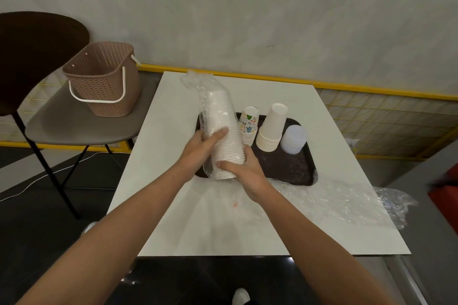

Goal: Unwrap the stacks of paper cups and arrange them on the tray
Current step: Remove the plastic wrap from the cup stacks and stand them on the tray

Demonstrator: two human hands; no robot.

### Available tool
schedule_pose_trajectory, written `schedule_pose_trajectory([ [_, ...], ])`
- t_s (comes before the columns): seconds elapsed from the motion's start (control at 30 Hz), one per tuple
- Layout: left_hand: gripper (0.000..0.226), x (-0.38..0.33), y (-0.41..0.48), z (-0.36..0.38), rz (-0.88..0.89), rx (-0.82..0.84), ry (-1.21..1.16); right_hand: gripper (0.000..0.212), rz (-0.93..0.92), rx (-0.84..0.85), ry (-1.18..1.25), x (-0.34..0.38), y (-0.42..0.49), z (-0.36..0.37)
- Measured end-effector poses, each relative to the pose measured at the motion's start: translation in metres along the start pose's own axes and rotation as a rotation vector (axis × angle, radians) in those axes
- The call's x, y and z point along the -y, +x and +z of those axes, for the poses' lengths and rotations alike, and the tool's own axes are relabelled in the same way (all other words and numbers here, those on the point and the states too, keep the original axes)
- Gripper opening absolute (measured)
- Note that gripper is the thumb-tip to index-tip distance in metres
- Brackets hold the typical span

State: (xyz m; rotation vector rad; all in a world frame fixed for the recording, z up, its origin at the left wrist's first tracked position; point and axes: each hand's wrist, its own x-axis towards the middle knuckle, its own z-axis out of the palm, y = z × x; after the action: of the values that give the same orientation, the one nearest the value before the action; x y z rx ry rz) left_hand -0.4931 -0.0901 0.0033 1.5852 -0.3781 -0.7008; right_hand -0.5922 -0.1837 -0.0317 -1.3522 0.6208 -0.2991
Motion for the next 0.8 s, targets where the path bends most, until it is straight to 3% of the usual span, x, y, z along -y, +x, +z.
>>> schedule_pose_trajectory([
  [0.2,0.084,-0.028,0.018,0.004,-0.059,-0.217,-0.13,0.085,-0.016,0.032,-0.169,-0.002,-0.005,-0.003],
  [0.27,0.075,-0.024,0.015,0.008,-0.044,-0.241,-0.108,0.076,-0.031,0.037,-0.187,-0.001,-0.005,-0.002],
  [0.37,0.069,-0.012,0.009,0.016,-0.053,-0.22,-0.107,0.075,-0.042,0.045,-0.168,0.004,-0.005,-0.002],
  [0.53,0.065,0.0,0.0,0.024,-0.078,-0.232,-0.122,0.097,-0.077,0.018,-0.181,0.003,-0.003,-0.004],
  [0.6,0.074,0.005,-0.004,0.026,-0.089,-0.202,-0.093,0.105,-0.087,0.017,-0.163,0.003,-0.002,-0.005],
  [0.67,0.079,0.009,-0.006,0.029,-0.096,-0.154,-0.076,0.103,-0.103,0.021,-0.141,0.004,-0.002,-0.005],
  [0.8,0.066,0.015,-0.013,0.032,-0.101,-0.039,-0.091,0.099,-0.139,0.005,-0.134,0.007,-0.002,-0.006],
])
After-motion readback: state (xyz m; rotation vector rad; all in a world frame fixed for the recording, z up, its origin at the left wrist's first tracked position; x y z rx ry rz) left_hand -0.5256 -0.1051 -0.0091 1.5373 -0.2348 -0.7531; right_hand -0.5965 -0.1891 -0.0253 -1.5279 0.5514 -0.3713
